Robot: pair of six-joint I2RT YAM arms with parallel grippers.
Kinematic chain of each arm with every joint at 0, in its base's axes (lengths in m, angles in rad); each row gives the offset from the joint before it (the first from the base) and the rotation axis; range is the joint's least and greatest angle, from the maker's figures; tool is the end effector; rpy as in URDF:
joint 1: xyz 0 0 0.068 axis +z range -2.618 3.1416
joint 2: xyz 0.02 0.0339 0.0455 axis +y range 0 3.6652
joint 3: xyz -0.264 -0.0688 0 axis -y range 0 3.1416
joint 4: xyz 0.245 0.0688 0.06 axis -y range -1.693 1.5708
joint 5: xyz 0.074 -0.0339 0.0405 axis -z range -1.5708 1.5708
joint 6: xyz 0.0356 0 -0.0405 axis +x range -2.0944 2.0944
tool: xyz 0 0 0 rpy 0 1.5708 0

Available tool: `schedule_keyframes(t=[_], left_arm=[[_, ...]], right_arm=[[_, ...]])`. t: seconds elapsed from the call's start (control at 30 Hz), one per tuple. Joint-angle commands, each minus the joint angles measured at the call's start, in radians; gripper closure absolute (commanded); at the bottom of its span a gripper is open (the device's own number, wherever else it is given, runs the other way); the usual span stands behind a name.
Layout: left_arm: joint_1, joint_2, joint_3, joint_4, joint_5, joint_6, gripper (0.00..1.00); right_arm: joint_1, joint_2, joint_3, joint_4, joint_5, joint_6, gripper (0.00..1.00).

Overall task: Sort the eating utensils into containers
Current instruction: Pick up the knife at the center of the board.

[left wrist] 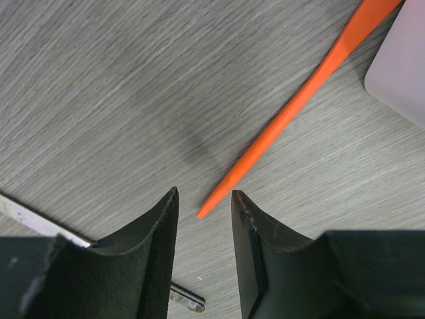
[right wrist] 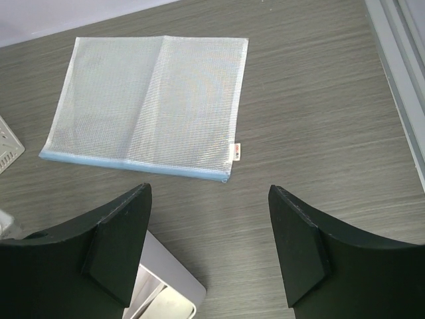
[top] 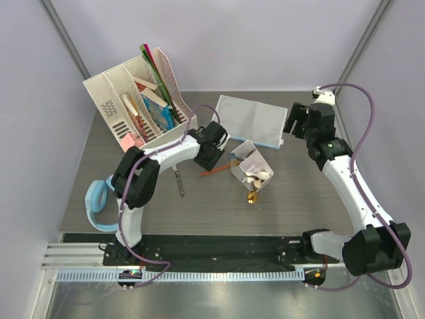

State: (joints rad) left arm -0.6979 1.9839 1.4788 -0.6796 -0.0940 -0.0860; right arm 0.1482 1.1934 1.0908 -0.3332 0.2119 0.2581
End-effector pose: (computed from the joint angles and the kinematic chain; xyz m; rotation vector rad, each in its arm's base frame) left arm 0.3168 -0.2613 0.1879 0.8037 2.6282 -0.0858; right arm 0.2693 0.0326 0.3476 0.2442 1.9815 0.0487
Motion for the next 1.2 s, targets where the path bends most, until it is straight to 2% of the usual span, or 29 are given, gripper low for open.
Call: schedule_keyframes(t=[0.0,0.33,0.47,0.6,0.67,0.73,0.8,1.0,1.17], left_arm=[[0.001,0.033,0.041,0.043,0.034,0.025,0.61],[0.001,0.065,0.005,0.072,0.066,0.009,0.62],[0.003,0.104,0.023,0.057,0.089,0.0,0.66],[0.003,0.11,0.006,0.051,0.174,0.006,0.69],[0.003,0.113,0.0,0.039,0.207,0.006,0.79],[0.003,0.119,-0.003,0.025,0.233,0.003,1.0],[0.003,0.11,-0.029,0.008,0.258,-0.009,1.0],[0.023,-0.035,-0.166,-0.031,0.154,-0.041,1.0],[0.106,-0.219,-0.242,-0.04,0.184,-0.11,1.0]], right_arm=[[-0.018,-0.037,-0.009,0.005,-0.008,0.021,0.23],[-0.032,-0.025,-0.019,0.003,-0.014,0.04,0.24],[-0.033,-0.023,-0.009,0.0,-0.011,0.038,0.23],[-0.033,-0.012,0.001,0.0,-0.011,0.036,0.23],[-0.033,-0.002,0.006,0.003,-0.009,0.04,0.23],[-0.036,0.003,0.009,0.003,-0.009,0.04,0.24],[-0.036,0.008,0.009,0.002,-0.006,0.04,0.24],[-0.041,0.028,-0.005,0.002,0.007,0.046,0.24],[-0.041,0.057,0.0,0.005,0.009,0.063,0.23]])
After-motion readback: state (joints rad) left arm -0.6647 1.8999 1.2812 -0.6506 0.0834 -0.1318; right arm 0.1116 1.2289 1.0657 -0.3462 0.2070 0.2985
